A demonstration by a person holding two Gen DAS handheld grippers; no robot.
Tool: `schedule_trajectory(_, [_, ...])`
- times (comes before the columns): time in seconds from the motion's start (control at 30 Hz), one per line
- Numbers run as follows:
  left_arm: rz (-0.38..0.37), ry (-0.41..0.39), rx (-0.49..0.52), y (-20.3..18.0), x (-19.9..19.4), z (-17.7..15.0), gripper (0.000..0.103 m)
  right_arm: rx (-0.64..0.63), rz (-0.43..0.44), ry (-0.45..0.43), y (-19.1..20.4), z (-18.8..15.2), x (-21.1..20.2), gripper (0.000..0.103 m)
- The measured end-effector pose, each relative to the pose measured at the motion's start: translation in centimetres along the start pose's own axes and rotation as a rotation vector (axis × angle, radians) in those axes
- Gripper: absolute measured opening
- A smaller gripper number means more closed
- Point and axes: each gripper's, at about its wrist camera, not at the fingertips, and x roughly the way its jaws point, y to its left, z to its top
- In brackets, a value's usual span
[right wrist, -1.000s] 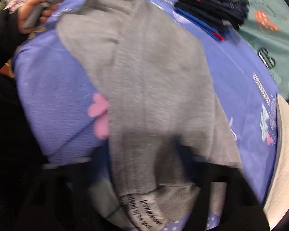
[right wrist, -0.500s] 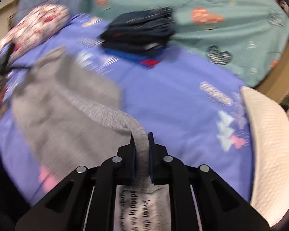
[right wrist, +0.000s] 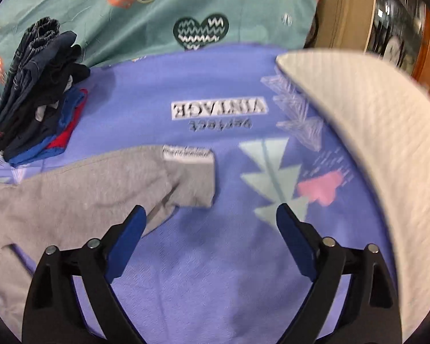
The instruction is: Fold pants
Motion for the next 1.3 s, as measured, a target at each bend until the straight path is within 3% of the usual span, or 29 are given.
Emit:
schedule_trajectory(0.1, [-0.032,0.009,0.0,-0.7,0.9,0.5,0.101,0.116,0.12,0.062,0.0,-0.3,2.8,0.093])
schedule_trajectory(0.17, [-0.023,-0.008,0.01,-1.1,0.9,0.6,0.098,0.138,0.131,0.06,0.5,-0.3,3.7,0.093])
schedule_trajectory(0.27, [-0.018,-0.073,0.04,-1.6,0.0,0.4,0.075,0.152,0.055,0.045,1.2,0.7,6.1,0.093])
schedule_trajectory(0.33, [-0.05,-0.098,0.035,-1.5,-0.6,0.3,0.048,0.182,0.044,0.028,1.4,1.1,7.4,0.093])
schedule_trajectory(0.4, [-0.091,-0.093,0.014,-1.3,-0.8,0.5,0.04,0.189,0.084,0.029,1.6,1.2,8.3,0.089])
schedule_trajectory(0.47, [-0.103,-0.084,0.004,-1.3,-0.6,0.7,0.039,0.141,0.142,0.051,2.5,1.4,9.3,0.026])
schedule_trajectory(0.5, [-0.103,-0.078,0.003,-1.5,-0.3,0.9,0.04,0.115,0.177,0.064,3.1,1.5,9.4,0.026])
schedule_trajectory(0.57, [-0.101,-0.068,0.012,-1.5,0.3,1.5,0.059,0.088,0.168,0.031,3.8,1.8,8.4,0.025])
schedule_trajectory(0.6, [-0.105,-0.061,0.014,-1.6,0.8,1.7,0.084,0.093,0.187,0.001,3.8,2.0,7.4,0.025])
schedule_trajectory(0.63, [-0.131,-0.053,0.012,-2.0,1.1,1.7,0.092,0.101,0.202,-0.018,3.7,2.1,6.7,0.025])
schedule_trajectory(0.67, [-0.128,-0.058,0.012,-2.0,1.2,1.9,0.092,0.113,0.223,-0.038,3.5,2.3,5.9,0.025])
schedule_trajectory(0.7, [-0.114,-0.072,0.024,-2.5,1.1,2.0,0.083,0.114,0.242,-0.064,3.5,2.4,4.9,0.025])
schedule_trajectory(0.73, [-0.107,-0.085,0.039,-2.8,0.9,2.0,0.047,0.11,0.251,-0.087,3.6,2.5,4.0,0.024])
schedule_trajectory(0.77, [-0.125,-0.093,0.044,-3.0,0.5,2.0,0.027,0.11,0.263,-0.111,3.7,2.6,2.9,0.024])
schedule_trajectory(1.1, [-0.282,-0.395,0.028,-1.1,-15.7,0.0,0.024,0.047,0.431,-0.489,4.6,1.5,-15.9,0.024])
schedule_trajectory(1.3, [-0.311,-0.432,0.07,-0.1,-23.2,-2.1,0.028,0.118,0.487,-0.721,1.0,0.0,-24.2,0.024])
